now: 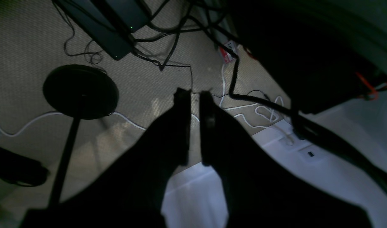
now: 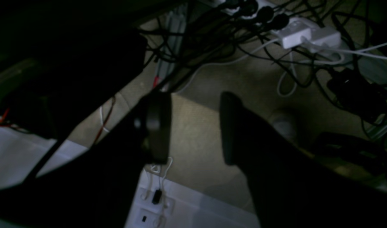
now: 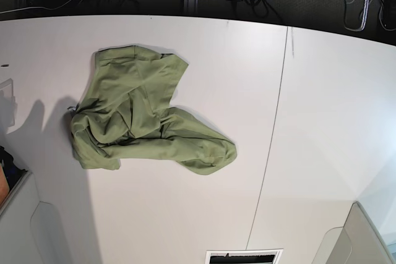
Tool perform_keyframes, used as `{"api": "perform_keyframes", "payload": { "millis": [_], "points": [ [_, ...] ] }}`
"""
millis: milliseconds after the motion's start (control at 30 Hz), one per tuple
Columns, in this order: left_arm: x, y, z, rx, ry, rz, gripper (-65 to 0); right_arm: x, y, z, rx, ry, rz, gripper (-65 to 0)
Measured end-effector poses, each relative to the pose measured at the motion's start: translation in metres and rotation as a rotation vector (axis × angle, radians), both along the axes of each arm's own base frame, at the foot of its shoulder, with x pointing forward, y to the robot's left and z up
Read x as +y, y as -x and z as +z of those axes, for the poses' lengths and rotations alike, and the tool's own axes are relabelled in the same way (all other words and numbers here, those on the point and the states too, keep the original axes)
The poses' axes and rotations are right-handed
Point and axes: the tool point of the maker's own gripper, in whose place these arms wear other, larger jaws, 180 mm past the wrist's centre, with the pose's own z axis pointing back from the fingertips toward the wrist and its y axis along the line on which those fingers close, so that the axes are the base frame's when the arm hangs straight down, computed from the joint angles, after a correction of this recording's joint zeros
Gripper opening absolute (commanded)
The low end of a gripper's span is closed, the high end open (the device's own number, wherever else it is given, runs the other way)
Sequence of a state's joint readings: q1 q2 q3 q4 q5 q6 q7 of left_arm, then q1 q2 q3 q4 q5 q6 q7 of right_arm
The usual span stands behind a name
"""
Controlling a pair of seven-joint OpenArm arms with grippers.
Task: Layout the t-shirt on the table in an organized manner, then fold the t-shirt properly
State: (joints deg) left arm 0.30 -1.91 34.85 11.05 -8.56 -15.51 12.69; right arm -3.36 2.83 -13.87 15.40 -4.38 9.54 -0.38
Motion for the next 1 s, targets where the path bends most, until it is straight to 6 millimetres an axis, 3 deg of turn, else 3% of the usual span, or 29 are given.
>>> {"api": "perform_keyframes", "payload": {
  "millis": [300,500,600,767,1000],
  "points": [
    [-0.002,0.003,0.0,0.002,0.005,0.0,-59.4,0.0,0.002,0.0,0.003,0.0,0.0,-39.6],
    [-0.015,0.017,0.003,-0.02,0.038,-0.125,-59.4,0.006,0.007,0.004,-0.033,-0.015,0.037,-39.6],
    [-0.029,0.026,0.006,-0.033,0.075,-0.141,-59.4,0.01,0.012,0.01,-0.063,-0.03,0.044,-39.6],
    [-0.048,0.023,0.014,-0.084,0.126,-0.109,-59.4,0.013,0.018,0.023,-0.123,-0.051,0.043,-39.6],
    [-0.049,0.016,0.027,-0.148,0.148,0.052,-59.3,0.01,0.023,0.049,-0.198,-0.072,0.051,-39.6]
  ]
}}
